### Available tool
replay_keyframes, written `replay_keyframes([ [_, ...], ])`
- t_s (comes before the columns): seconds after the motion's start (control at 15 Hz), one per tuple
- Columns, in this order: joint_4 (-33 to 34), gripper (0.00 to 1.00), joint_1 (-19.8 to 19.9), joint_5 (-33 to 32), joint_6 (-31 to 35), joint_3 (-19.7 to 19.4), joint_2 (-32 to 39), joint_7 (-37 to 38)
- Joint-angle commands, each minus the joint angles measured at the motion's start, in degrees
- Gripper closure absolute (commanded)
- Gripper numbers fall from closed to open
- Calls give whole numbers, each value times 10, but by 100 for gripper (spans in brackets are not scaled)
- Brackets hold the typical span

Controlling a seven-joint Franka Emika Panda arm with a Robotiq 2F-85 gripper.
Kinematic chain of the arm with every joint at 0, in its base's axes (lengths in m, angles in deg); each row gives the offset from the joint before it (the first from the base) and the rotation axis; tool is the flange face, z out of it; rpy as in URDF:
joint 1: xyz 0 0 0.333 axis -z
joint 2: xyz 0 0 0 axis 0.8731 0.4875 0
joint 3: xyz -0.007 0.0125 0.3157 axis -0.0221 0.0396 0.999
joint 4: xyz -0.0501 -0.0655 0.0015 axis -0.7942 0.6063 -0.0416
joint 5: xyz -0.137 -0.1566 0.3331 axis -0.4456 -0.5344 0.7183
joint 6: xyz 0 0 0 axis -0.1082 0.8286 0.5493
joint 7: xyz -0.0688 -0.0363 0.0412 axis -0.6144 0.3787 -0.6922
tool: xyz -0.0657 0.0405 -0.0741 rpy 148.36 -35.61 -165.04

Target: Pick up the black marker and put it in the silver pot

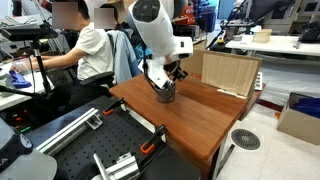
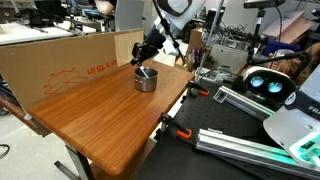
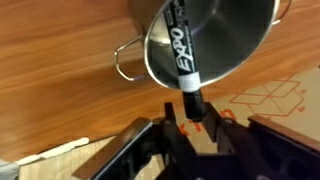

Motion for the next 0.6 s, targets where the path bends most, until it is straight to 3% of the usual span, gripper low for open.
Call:
replay_keyframes([
  [0.0,27,33,-28,25,37,-19,21,-41],
  [0.27,36,3,-45,26,37,-33,24,-38],
  [0.53,9,0,-37,-7,27,-16,4,11],
])
